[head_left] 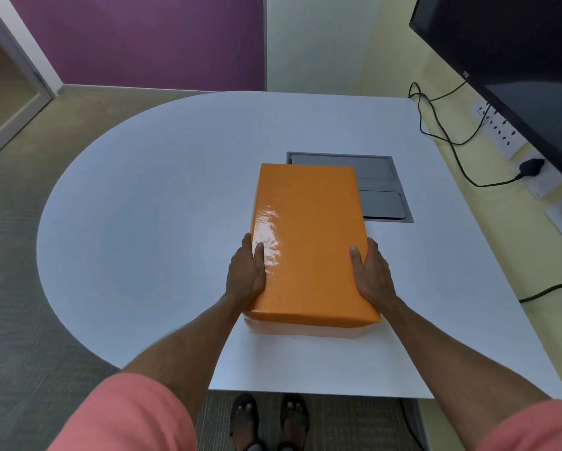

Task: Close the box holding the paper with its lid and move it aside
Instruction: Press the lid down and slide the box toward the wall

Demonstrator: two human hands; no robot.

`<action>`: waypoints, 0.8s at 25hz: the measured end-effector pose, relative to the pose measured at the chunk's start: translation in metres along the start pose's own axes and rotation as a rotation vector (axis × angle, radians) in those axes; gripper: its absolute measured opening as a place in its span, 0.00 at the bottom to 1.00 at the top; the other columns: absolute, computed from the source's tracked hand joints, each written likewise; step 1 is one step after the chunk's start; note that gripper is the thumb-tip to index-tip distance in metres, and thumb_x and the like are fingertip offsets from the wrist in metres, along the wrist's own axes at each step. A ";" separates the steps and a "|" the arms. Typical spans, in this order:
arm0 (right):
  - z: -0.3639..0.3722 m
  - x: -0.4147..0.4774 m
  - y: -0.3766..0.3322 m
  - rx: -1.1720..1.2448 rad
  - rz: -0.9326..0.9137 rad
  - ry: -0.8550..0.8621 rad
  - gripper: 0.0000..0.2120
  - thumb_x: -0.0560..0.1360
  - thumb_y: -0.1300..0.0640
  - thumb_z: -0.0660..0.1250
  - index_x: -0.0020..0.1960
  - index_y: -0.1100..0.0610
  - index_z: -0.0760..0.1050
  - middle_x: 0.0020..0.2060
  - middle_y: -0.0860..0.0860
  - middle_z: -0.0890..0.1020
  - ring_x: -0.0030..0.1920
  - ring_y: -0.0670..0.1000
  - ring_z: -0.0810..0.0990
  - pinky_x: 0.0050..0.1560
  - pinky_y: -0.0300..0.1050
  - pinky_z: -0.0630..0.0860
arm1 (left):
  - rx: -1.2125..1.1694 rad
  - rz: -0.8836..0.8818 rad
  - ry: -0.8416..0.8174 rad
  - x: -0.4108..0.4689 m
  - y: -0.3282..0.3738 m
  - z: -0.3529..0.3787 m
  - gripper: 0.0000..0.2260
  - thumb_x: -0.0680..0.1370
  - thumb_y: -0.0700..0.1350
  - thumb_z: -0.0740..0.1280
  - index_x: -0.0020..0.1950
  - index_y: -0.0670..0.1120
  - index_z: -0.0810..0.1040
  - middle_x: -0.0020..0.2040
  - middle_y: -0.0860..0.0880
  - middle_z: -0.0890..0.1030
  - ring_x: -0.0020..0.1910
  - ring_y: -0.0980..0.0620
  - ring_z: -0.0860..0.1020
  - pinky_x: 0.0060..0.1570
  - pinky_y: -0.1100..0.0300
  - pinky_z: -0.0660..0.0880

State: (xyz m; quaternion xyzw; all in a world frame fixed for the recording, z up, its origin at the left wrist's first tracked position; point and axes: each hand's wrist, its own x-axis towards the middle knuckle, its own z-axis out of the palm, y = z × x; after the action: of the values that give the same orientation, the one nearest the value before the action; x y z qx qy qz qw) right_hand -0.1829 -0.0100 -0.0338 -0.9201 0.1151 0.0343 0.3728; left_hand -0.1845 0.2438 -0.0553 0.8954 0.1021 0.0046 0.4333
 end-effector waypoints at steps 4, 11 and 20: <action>-0.001 -0.001 -0.002 0.001 0.002 -0.004 0.25 0.80 0.44 0.53 0.72 0.57 0.58 0.67 0.60 0.72 0.64 0.62 0.73 0.63 0.58 0.70 | -0.032 -0.013 -0.022 0.003 -0.006 0.001 0.27 0.78 0.64 0.49 0.72 0.51 0.61 0.67 0.47 0.76 0.61 0.43 0.78 0.59 0.41 0.76; -0.020 0.032 -0.021 -0.212 -0.178 0.048 0.31 0.77 0.45 0.60 0.73 0.60 0.58 0.72 0.59 0.64 0.72 0.60 0.62 0.67 0.61 0.67 | 0.162 0.136 -0.109 0.044 0.018 -0.026 0.34 0.74 0.62 0.57 0.76 0.47 0.57 0.75 0.45 0.65 0.72 0.44 0.67 0.67 0.42 0.69; -0.003 0.113 -0.071 -0.534 -0.260 -0.172 0.35 0.78 0.41 0.56 0.77 0.60 0.50 0.78 0.59 0.52 0.78 0.59 0.48 0.75 0.61 0.54 | 0.589 0.184 -0.391 0.113 0.076 -0.011 0.34 0.79 0.61 0.57 0.79 0.46 0.50 0.80 0.46 0.46 0.79 0.42 0.46 0.73 0.36 0.49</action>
State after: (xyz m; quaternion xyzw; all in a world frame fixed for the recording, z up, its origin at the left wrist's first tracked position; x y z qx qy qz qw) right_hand -0.0567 0.0164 -0.0002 -0.9863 -0.0486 0.0929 0.1275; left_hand -0.0616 0.2279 0.0018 0.9712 -0.0665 -0.1573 0.1659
